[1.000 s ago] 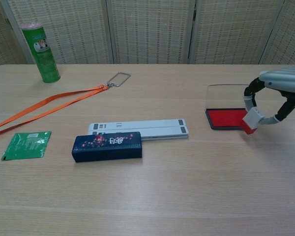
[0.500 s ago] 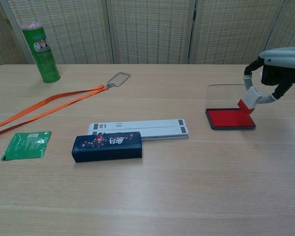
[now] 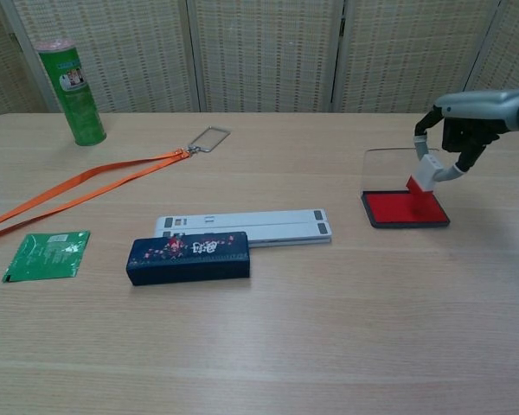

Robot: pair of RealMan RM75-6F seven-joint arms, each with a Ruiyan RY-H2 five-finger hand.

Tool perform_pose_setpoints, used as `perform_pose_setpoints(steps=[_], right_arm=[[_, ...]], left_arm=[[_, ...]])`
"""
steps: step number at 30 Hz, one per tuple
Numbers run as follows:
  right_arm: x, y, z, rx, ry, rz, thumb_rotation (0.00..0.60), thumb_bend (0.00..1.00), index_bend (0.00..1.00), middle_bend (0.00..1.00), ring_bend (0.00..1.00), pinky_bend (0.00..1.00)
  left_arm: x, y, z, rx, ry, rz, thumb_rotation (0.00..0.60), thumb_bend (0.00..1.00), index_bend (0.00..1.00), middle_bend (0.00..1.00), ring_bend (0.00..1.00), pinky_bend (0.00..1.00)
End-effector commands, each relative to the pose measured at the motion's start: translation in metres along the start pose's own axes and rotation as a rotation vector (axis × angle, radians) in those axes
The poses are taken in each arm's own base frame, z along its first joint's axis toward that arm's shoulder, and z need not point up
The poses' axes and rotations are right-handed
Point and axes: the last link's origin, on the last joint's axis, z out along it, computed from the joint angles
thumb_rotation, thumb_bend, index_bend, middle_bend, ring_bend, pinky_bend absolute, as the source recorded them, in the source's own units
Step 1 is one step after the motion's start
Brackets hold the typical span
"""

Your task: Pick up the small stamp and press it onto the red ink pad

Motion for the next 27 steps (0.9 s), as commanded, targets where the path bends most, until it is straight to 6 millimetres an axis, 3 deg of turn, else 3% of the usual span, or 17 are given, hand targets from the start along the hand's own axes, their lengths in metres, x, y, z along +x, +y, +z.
perform_pose_setpoints(steps=[1, 27], right_arm=[[-0.003, -0.001, 0.003, -0.006, -0.008, -0.007, 0.600, 0.34, 0.94, 1.00, 0.90, 0.87], [-0.025, 0.001, 0.017, -0.037, -0.068, -0.027, 0.600, 0.34, 0.94, 1.00, 0.90, 0.87]], left_arm=[[0.000, 0.000, 0.000, 0.000, 0.000, -0.001, 0.600, 0.20, 0.05, 0.02, 0.05, 0.26], [0.001, 0.003, -0.007, -0.015, 0.015, 0.001, 0.600, 0.20, 0.05, 0.02, 0.05, 0.26]])
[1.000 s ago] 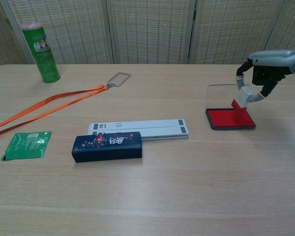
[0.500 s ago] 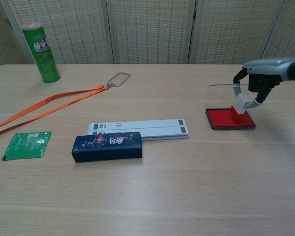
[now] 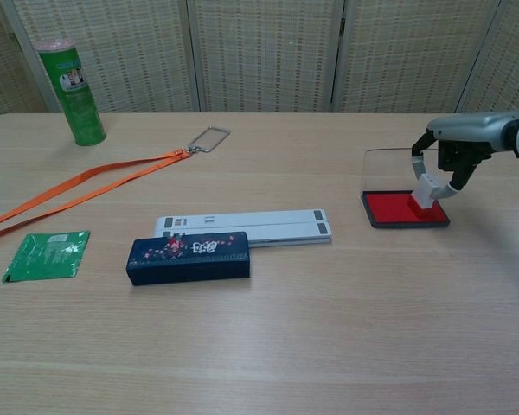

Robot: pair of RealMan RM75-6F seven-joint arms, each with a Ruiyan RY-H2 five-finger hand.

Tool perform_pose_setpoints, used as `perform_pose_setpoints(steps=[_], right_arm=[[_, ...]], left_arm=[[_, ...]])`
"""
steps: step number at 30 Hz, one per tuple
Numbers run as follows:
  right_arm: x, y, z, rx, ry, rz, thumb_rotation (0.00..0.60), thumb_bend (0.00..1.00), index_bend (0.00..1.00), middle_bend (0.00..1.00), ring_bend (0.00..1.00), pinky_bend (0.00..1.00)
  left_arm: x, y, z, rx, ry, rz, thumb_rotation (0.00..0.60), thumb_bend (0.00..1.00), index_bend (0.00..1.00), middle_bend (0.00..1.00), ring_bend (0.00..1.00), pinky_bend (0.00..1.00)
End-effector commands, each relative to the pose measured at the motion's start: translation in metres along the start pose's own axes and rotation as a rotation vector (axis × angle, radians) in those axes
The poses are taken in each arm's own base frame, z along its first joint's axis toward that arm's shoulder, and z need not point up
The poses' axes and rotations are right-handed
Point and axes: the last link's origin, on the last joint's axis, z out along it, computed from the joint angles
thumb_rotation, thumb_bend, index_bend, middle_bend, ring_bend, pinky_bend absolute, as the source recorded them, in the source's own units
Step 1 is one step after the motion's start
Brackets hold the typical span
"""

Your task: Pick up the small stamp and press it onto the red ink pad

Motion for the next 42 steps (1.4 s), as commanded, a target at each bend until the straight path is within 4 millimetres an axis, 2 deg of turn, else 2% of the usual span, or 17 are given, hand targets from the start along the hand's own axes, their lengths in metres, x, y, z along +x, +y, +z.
perform_pose_setpoints(steps=[1, 8, 16, 22, 26, 29, 32, 34, 42], right_arm=[[-0.003, -0.001, 0.002, 0.000, -0.008, -0.003, 0.600, 0.34, 0.94, 1.00, 0.90, 0.87], [-0.006, 0.000, 0.004, -0.002, -0.015, -0.010, 0.600, 0.34, 0.94, 1.00, 0.90, 0.87], [-0.001, 0.003, 0.000, 0.002, 0.004, 0.001, 0.600, 0.34, 0.94, 1.00, 0.90, 0.87], [0.024, 0.002, -0.026, 0.054, 0.088, 0.019, 0.600, 0.34, 0.94, 1.00, 0.91, 0.87], [0.032, -0.004, -0.044, 0.082, 0.104, 0.008, 0.600, 0.34, 0.94, 1.00, 0.91, 0.87], [0.029, -0.011, -0.053, 0.098, 0.084, 0.007, 0.600, 0.31, 0.93, 1.00, 0.89, 0.86], [0.023, -0.017, -0.057, 0.115, 0.053, -0.005, 0.600, 0.28, 0.84, 0.93, 0.79, 0.81], [0.017, -0.021, -0.057, 0.125, 0.034, -0.020, 0.600, 0.27, 0.82, 0.90, 0.76, 0.78], [-0.003, -0.031, -0.053, 0.143, -0.031, -0.071, 0.600, 0.26, 0.82, 0.89, 0.75, 0.77]], left_arm=[[0.000, 0.000, 0.000, -0.001, 0.002, -0.001, 0.600, 0.20, 0.05, 0.02, 0.05, 0.26], [0.001, 0.000, -0.001, -0.004, 0.005, -0.003, 0.600, 0.20, 0.05, 0.02, 0.05, 0.26], [0.002, 0.000, -0.002, -0.006, 0.010, -0.007, 0.600, 0.20, 0.05, 0.02, 0.05, 0.26], [0.001, 0.001, -0.002, -0.006, 0.014, -0.003, 0.600, 0.20, 0.05, 0.02, 0.05, 0.26], [0.000, 0.003, -0.002, -0.008, 0.012, 0.001, 0.600, 0.20, 0.05, 0.02, 0.05, 0.26], [-0.001, 0.003, -0.002, -0.007, 0.008, 0.005, 0.600, 0.20, 0.05, 0.02, 0.05, 0.26], [-0.001, 0.003, -0.001, -0.005, 0.007, 0.008, 0.600, 0.20, 0.05, 0.02, 0.05, 0.26], [-0.001, 0.003, -0.001, -0.003, 0.009, 0.005, 0.600, 0.20, 0.05, 0.02, 0.05, 0.26], [0.001, 0.003, -0.003, -0.007, 0.014, -0.003, 0.600, 0.20, 0.05, 0.02, 0.05, 0.26]])
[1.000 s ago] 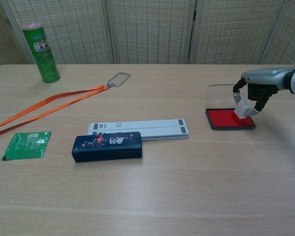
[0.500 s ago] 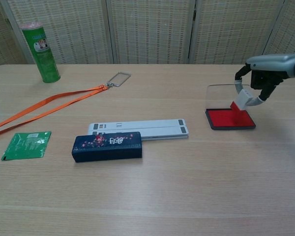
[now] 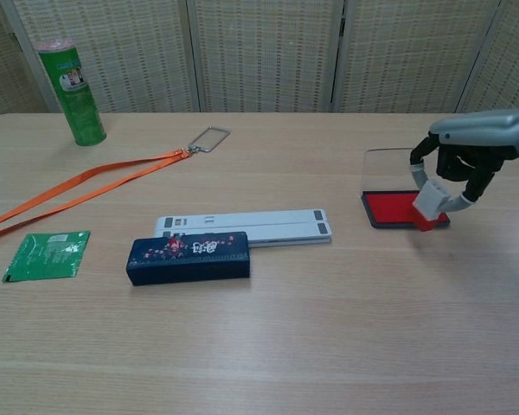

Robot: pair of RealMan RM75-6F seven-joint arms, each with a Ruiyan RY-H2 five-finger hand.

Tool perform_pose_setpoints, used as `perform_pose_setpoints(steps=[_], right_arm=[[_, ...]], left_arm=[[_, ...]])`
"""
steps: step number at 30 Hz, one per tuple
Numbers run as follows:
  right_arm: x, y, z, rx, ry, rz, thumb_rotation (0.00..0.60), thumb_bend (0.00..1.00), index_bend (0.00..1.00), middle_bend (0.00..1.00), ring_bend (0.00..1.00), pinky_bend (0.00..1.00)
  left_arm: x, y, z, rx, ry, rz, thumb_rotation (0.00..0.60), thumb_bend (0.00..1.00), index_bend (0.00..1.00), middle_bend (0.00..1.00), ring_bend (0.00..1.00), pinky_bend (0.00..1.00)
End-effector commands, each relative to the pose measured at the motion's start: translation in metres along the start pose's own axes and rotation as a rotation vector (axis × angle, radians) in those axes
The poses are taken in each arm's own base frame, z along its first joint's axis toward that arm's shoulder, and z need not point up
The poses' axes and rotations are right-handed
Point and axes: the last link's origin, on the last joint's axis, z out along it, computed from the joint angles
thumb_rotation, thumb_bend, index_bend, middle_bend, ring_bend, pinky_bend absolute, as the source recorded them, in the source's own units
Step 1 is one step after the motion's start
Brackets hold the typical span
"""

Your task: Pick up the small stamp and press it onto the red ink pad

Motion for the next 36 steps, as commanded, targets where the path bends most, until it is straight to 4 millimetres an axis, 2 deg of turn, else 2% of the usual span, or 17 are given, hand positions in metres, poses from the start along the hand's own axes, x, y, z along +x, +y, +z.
perform_pose_setpoints(steps=[1, 8, 26, 29, 36], right_arm=[[-0.006, -0.004, 0.003, 0.005, -0.022, -0.015, 0.600, 0.26, 0.82, 0.89, 0.75, 0.77], [-0.014, -0.009, 0.009, 0.008, -0.047, -0.032, 0.600, 0.26, 0.82, 0.89, 0.75, 0.77], [-0.028, -0.007, 0.018, -0.019, -0.113, -0.058, 0.600, 0.26, 0.81, 0.86, 0.73, 0.74], [-0.026, -0.008, 0.017, -0.020, -0.104, -0.055, 0.600, 0.25, 0.71, 0.82, 0.70, 0.71], [-0.018, -0.004, 0.010, -0.034, -0.089, -0.053, 0.600, 0.22, 0.29, 0.66, 0.54, 0.57]], left_arm=[[0.001, 0.000, -0.001, -0.003, 0.002, -0.003, 0.600, 0.20, 0.05, 0.02, 0.05, 0.26], [0.001, 0.000, -0.001, -0.003, 0.003, -0.008, 0.600, 0.20, 0.05, 0.02, 0.05, 0.26], [0.002, 0.000, -0.002, -0.003, 0.006, -0.010, 0.600, 0.20, 0.06, 0.02, 0.05, 0.26], [0.003, 0.000, -0.003, -0.004, 0.010, -0.021, 0.600, 0.20, 0.04, 0.02, 0.05, 0.26], [0.003, 0.000, -0.003, -0.008, 0.018, -0.023, 0.600, 0.20, 0.03, 0.02, 0.05, 0.26]])
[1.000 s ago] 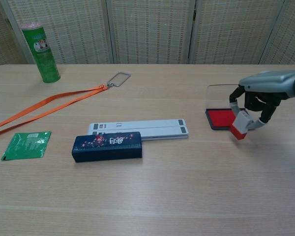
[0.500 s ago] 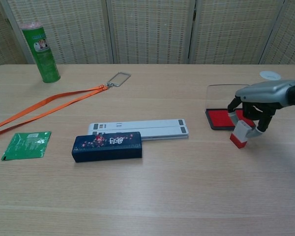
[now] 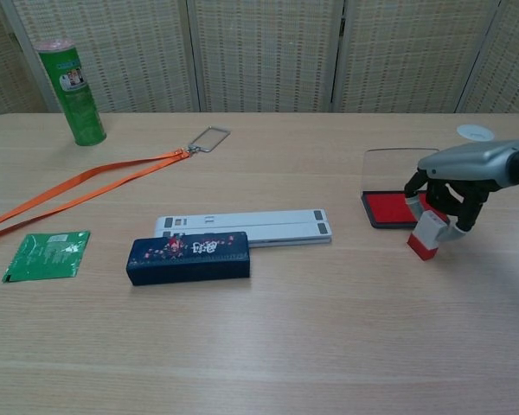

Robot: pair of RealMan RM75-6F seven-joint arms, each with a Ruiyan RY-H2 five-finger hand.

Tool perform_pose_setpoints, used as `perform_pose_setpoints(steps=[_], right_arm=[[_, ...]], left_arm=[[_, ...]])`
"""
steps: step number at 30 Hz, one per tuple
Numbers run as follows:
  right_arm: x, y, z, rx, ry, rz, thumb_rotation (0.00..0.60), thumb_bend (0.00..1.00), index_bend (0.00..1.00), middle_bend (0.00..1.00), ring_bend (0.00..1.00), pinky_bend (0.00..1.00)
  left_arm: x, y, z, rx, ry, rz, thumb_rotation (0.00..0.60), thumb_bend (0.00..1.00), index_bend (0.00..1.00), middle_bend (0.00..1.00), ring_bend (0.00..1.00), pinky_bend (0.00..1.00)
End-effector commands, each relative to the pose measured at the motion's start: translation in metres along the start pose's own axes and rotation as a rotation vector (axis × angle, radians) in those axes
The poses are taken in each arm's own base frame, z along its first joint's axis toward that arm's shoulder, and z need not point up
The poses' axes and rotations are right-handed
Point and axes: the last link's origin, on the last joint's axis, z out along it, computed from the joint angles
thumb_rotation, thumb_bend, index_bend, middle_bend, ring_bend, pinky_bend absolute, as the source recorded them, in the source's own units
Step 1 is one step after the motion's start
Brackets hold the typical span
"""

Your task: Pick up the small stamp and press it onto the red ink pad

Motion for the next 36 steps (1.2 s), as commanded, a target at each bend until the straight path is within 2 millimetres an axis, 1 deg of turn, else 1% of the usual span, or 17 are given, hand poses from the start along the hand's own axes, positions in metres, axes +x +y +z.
perform_pose_setpoints(steps=[1, 4, 7, 10, 14, 17, 19, 22, 25, 27, 29, 33, 36], right_arm=[[0.002, 0.002, -0.003, -0.006, 0.001, 0.001, 0.600, 0.22, 0.26, 0.64, 0.53, 0.56], [0.002, 0.002, -0.005, -0.010, -0.011, -0.003, 0.600, 0.20, 0.16, 0.59, 0.49, 0.52], [0.003, 0.002, -0.006, -0.011, -0.022, -0.002, 0.600, 0.18, 0.06, 0.51, 0.44, 0.48], [0.006, 0.002, -0.010, -0.013, -0.029, 0.000, 0.600, 0.16, 0.01, 0.46, 0.40, 0.44], [0.016, 0.002, -0.022, -0.011, 0.002, 0.005, 0.600, 0.14, 0.00, 0.39, 0.35, 0.39], [0.027, 0.004, -0.039, -0.016, 0.056, 0.009, 0.600, 0.13, 0.00, 0.33, 0.31, 0.34], [0.034, 0.006, -0.054, -0.027, 0.106, 0.022, 0.600, 0.13, 0.00, 0.28, 0.26, 0.30], [0.037, 0.015, -0.077, -0.067, 0.218, 0.018, 0.600, 0.13, 0.00, 0.23, 0.21, 0.25], [0.026, 0.025, -0.099, -0.140, 0.304, 0.007, 0.600, 0.13, 0.00, 0.17, 0.17, 0.19], [0.014, 0.031, -0.112, -0.188, 0.363, 0.009, 0.600, 0.13, 0.00, 0.14, 0.14, 0.17], [0.004, 0.036, -0.121, -0.224, 0.416, -0.004, 0.600, 0.13, 0.00, 0.12, 0.12, 0.15], [-0.026, 0.047, -0.140, -0.298, 0.476, -0.022, 0.600, 0.13, 0.00, 0.10, 0.08, 0.11], [-0.039, 0.053, -0.150, -0.329, 0.491, -0.010, 0.600, 0.14, 0.00, 0.07, 0.05, 0.09]], left_arm=[[-0.001, 0.000, 0.000, 0.002, -0.007, 0.009, 0.600, 0.20, 0.03, 0.02, 0.05, 0.26], [-0.002, 0.000, 0.001, 0.005, -0.015, 0.014, 0.600, 0.20, 0.03, 0.04, 0.06, 0.26], [-0.002, 0.000, 0.001, 0.005, -0.011, 0.012, 0.600, 0.20, 0.03, 0.04, 0.06, 0.26], [-0.001, -0.001, 0.001, 0.006, -0.009, 0.007, 0.600, 0.20, 0.03, 0.04, 0.06, 0.26], [0.000, 0.000, -0.001, 0.000, -0.005, 0.003, 0.600, 0.20, 0.03, 0.04, 0.06, 0.26], [0.001, 0.000, -0.002, -0.001, -0.001, 0.001, 0.600, 0.20, 0.03, 0.04, 0.06, 0.26], [0.002, 0.000, -0.002, -0.001, 0.003, -0.001, 0.600, 0.20, 0.03, 0.04, 0.06, 0.26], [0.003, 0.000, -0.003, -0.001, 0.009, -0.001, 0.600, 0.20, 0.03, 0.04, 0.06, 0.26], [0.003, 0.000, -0.004, -0.001, 0.012, -0.002, 0.600, 0.20, 0.03, 0.04, 0.06, 0.26], [0.003, 0.000, -0.003, -0.002, 0.011, -0.001, 0.600, 0.20, 0.03, 0.04, 0.06, 0.26], [0.003, 0.002, -0.002, -0.020, 0.018, -0.002, 0.600, 0.20, 0.03, 0.04, 0.06, 0.26], [0.005, 0.005, -0.003, -0.069, 0.049, -0.013, 0.600, 0.20, 0.04, 0.04, 0.06, 0.26], [0.004, 0.003, -0.003, -0.069, 0.049, -0.015, 0.600, 0.20, 0.04, 0.04, 0.06, 0.26]])
